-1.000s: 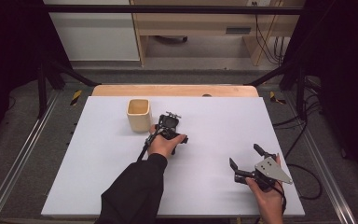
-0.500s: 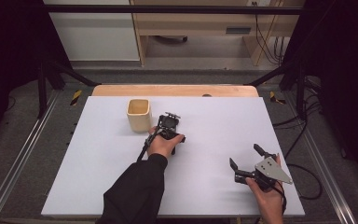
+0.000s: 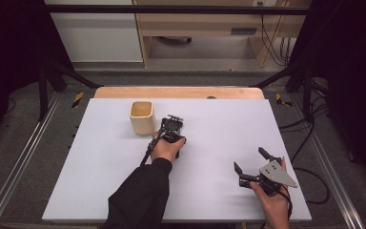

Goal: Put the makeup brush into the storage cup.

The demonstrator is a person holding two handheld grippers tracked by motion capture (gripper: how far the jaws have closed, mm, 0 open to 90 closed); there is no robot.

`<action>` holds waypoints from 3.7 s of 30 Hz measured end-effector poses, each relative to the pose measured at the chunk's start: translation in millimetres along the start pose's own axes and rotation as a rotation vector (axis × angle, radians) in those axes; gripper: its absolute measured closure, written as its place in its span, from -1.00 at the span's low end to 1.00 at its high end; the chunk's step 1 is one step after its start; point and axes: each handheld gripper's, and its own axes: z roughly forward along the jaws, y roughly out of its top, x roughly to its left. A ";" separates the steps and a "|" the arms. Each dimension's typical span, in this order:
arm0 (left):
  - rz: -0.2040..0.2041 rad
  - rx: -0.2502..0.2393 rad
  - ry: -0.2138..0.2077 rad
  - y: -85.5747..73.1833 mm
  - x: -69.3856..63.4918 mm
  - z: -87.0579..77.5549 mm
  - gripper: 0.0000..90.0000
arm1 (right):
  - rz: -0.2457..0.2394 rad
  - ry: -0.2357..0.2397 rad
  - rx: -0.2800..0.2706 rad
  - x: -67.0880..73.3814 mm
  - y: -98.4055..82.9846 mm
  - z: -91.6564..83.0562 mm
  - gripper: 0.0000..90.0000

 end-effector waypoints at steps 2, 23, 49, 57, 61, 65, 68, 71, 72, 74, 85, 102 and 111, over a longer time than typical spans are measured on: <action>0.003 -0.001 0.005 -0.1 0.9 0.9 0.24 | 0.000 0.000 0.000 0.0 0.0 0.0 -0.95; -0.018 -0.004 0.022 -0.4 2.2 4.9 0.43 | 0.003 -0.013 0.008 -2.0 -0.6 -0.7 -0.94; 0.052 -0.087 -0.003 -3.5 3.7 -12.4 0.65 | 0.003 -0.011 0.011 -1.1 -0.9 -0.2 -0.94; 0.081 -0.084 -0.019 -6.4 3.1 -18.3 0.65 | 0.003 -0.010 0.012 -0.9 -1.0 0.0 -0.94; 0.089 -0.074 -0.022 -7.9 5.5 -17.7 0.65 | 0.003 -0.009 0.013 -0.5 -1.0 0.1 -0.94; 0.084 -0.065 -0.025 -9.5 7.0 -14.5 0.65 | 0.003 -0.008 0.016 -0.7 -1.3 0.4 -0.94; 0.086 -0.064 -0.026 -9.4 7.4 -14.4 0.65 | 0.003 -0.008 0.014 -1.0 -1.3 0.4 -0.94; 0.086 -0.066 -0.026 -9.5 7.4 -14.7 0.65 | 0.003 -0.007 0.014 -0.9 -1.4 0.6 -0.94; 0.085 -0.066 -0.026 -9.6 7.3 -14.8 0.65 | 0.004 -0.008 0.015 -0.8 -1.3 0.4 -0.94; 0.086 -0.068 -0.027 -9.7 7.1 -15.2 0.65 | 0.002 -0.008 0.014 -0.7 -1.2 0.3 -0.94; 0.087 -0.091 -0.043 -11.9 12.7 -20.6 0.65 | -0.001 -0.007 0.014 -0.2 -1.4 1.0 -0.94; 0.100 -0.193 -0.089 -14.4 20.5 -49.3 0.65 | -0.009 -0.006 0.018 1.0 -1.4 1.7 -0.94; 0.087 -0.265 -0.119 -18.5 25.9 -66.7 0.65 | -0.013 -0.005 0.022 2.1 -1.7 2.2 -0.94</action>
